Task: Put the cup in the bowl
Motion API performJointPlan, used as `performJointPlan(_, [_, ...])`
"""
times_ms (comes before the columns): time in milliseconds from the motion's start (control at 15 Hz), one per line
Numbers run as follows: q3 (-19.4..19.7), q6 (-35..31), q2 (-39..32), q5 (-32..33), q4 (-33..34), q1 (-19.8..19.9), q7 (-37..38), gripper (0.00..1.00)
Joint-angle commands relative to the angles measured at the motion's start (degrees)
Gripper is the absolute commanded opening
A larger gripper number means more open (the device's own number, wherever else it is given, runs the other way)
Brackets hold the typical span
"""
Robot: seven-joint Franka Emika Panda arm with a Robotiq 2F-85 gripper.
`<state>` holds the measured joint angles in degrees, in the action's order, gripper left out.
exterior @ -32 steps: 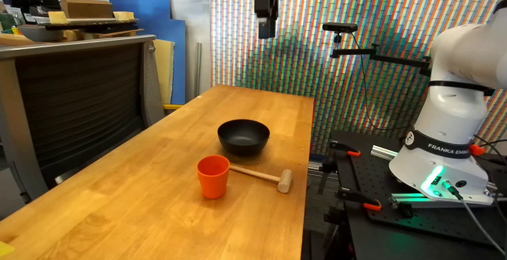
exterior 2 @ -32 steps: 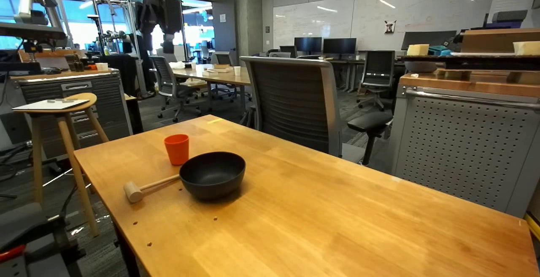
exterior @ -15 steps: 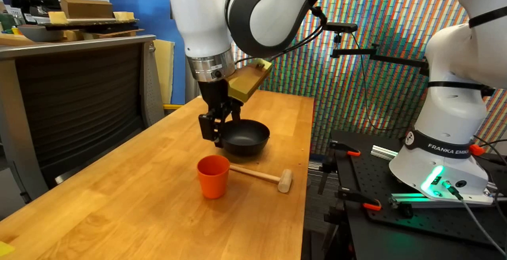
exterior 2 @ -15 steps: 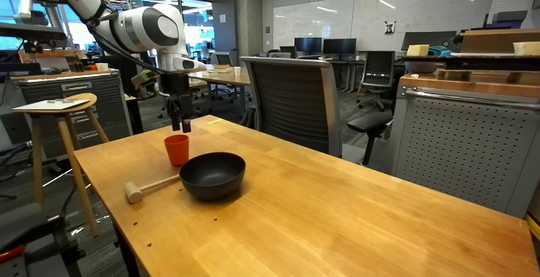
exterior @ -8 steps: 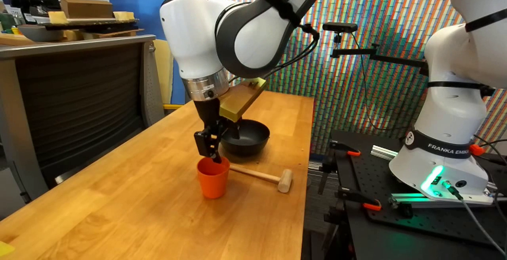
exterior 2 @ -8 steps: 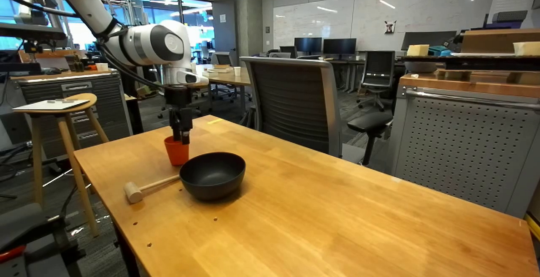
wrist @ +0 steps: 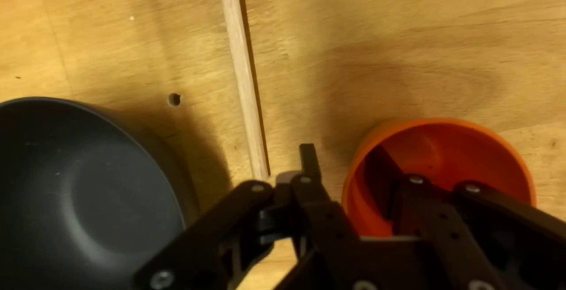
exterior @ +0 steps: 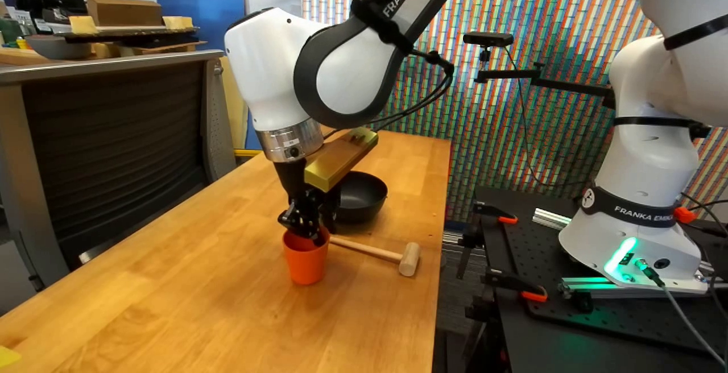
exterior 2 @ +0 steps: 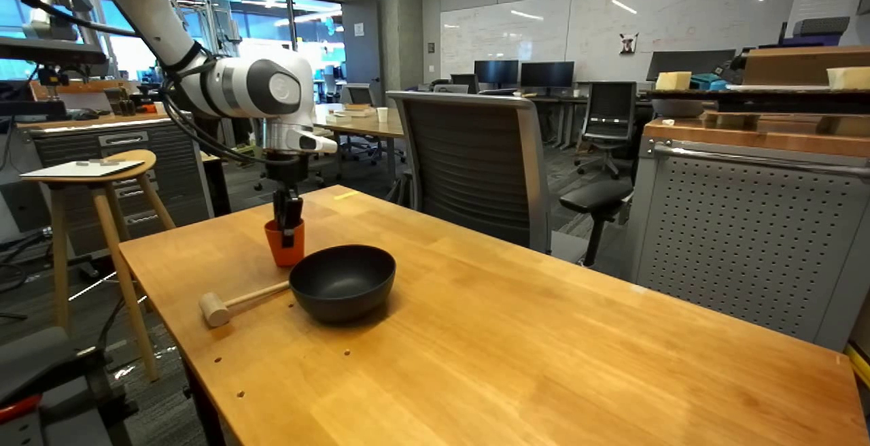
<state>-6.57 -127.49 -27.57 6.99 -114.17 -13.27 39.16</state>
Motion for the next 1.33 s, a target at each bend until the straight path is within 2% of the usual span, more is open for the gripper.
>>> performJointPlan(0, [1.12,0.41,-0.78,-2.32,1.73,-0.69,-2.13,0.05])
performJointPlan(200, [2.41,1.55,0.98,-1.20,1.73,-0.11,-3.42,0.01])
performJointPlan(267, [2.96,1.94,1.56,-1.02,1.83,0.12,-3.80,0.04])
performJointPlan(400, [4.86,3.34,3.60,-0.17,1.70,0.43,-3.49,0.03])
performJointPlan(600, [9.28,4.63,8.41,2.55,0.20,1.08,0.51,0.04])
performJointPlan(733, [10.86,6.04,12.22,3.49,-0.77,1.95,2.34,0.04])
performJointPlan(1067, [11.80,10.22,18.15,4.80,-2.90,5.28,6.67,0.04])
performJointPlan(1267, [11.30,9.02,18.48,5.31,-6.18,7.21,7.84,0.04])
